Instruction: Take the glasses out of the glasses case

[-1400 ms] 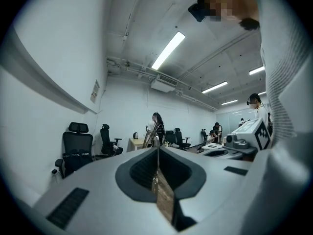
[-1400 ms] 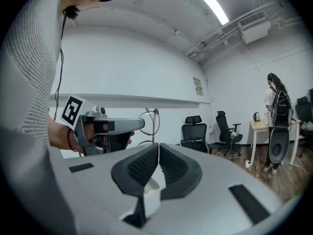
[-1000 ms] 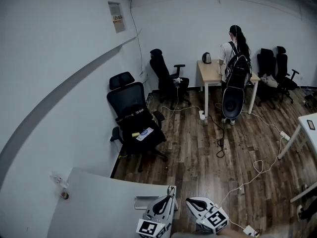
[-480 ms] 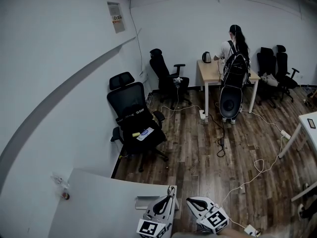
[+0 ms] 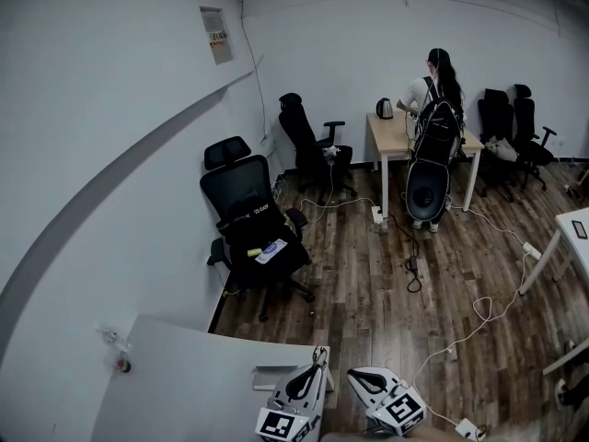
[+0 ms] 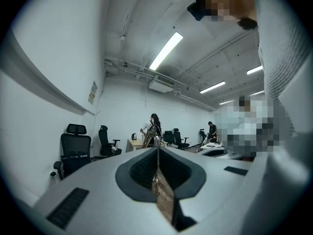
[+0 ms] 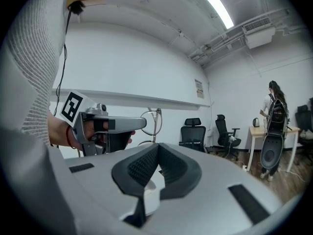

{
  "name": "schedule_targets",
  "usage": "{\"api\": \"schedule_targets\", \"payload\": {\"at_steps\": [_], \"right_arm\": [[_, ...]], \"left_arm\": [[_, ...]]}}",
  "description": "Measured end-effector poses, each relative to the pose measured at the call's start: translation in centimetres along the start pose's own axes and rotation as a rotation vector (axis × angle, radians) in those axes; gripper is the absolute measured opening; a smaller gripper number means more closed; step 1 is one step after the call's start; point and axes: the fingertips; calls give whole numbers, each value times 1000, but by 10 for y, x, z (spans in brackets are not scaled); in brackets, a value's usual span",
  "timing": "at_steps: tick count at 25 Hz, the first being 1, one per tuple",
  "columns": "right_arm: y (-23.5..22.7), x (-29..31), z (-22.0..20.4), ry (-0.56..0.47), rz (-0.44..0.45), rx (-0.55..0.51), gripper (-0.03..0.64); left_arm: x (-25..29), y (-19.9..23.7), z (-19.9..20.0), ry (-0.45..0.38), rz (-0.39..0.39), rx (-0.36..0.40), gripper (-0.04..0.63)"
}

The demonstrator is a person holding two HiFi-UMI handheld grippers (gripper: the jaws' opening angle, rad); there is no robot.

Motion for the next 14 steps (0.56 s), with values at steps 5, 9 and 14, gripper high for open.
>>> {"api": "schedule_targets", "payload": {"at_steps": [5,9,14], "right_arm": [[0,1,-1,2,1,-7,12],[1,2,-3,-9,3,2,12],[1,4,-2,-5,3,-5,12]], "left_arm": [[0,0,0,-1,-3,3,22],[0,-1,0,0,-3,2,22],[0,2,0,-2,-4,-2,21]]}}
Point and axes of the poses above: the fingertips, and each gripper's own axes: x forward along the fingers, y to its left, z out of its top, and after that the axes turned 12 degrees about y, right-handed
